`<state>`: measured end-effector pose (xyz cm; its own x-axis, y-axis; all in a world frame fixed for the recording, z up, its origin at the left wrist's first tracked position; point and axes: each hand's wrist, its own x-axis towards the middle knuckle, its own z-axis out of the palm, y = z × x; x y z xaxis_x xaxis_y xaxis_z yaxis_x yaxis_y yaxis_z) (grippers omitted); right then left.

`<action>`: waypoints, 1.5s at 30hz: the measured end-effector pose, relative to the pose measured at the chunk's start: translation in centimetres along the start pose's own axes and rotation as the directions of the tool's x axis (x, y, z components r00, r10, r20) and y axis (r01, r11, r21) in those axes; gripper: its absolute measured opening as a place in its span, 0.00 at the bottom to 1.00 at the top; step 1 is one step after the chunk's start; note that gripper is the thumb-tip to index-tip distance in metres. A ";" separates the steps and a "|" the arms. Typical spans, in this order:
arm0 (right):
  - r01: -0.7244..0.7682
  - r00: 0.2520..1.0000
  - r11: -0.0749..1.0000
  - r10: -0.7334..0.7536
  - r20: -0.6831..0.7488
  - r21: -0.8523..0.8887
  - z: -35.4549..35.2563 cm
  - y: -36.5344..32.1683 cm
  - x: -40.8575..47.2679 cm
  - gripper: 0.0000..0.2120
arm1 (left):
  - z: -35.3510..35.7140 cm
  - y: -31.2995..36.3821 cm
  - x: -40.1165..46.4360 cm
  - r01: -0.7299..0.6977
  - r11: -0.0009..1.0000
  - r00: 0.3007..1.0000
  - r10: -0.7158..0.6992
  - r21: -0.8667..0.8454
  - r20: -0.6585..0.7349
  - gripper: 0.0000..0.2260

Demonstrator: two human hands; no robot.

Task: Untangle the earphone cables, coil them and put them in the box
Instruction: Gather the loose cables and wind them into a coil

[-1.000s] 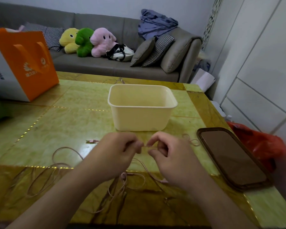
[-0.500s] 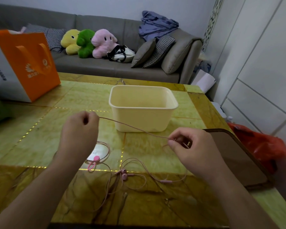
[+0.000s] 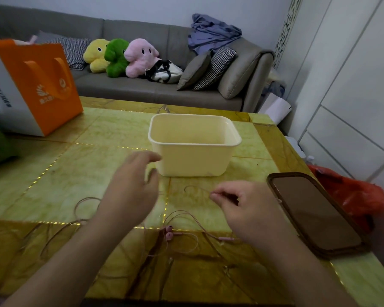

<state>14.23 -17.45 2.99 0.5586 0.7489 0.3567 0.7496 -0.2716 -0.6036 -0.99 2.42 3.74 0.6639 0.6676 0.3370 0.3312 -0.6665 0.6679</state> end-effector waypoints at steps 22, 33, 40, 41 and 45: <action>-0.123 0.992 0.992 0.123 0.041 0.000 -2.0 0.5 0.2 0.10 | -1.3 -1.5 1.3 0.287 0.957 0.947 -0.289 -0.040 -0.143 0.16; -0.121 0.992 0.955 0.111 0.052 0.272 -4.2 1.1 0.0 0.12 | -2.2 -3.5 1.8 0.455 0.884 0.882 -0.431 0.103 -0.192 0.15; -0.050 0.997 0.991 0.043 0.058 0.122 -1.3 -0.4 -0.2 0.10 | -0.1 -0.2 -0.2 0.014 0.973 0.999 -0.024 0.232 0.038 0.17; -0.025 0.999 0.996 0.021 0.050 0.089 -0.8 -0.7 -0.2 0.09 | 0.2 0.7 -0.8 -0.121 0.982 0.992 0.112 0.143 0.065 0.17; 0.066 0.997 0.996 -0.068 0.033 0.067 0.7 -1.1 -0.3 0.06 | 2.2 3.4 -2.5 -0.199 0.973 0.920 0.226 -0.116 0.321 0.09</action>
<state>13.05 -16.96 3.06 0.4942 0.7853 0.3729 0.7593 -0.1810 -0.6251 -0.01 -2.20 3.69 0.9008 0.3565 0.2478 0.1126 -0.7431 0.6597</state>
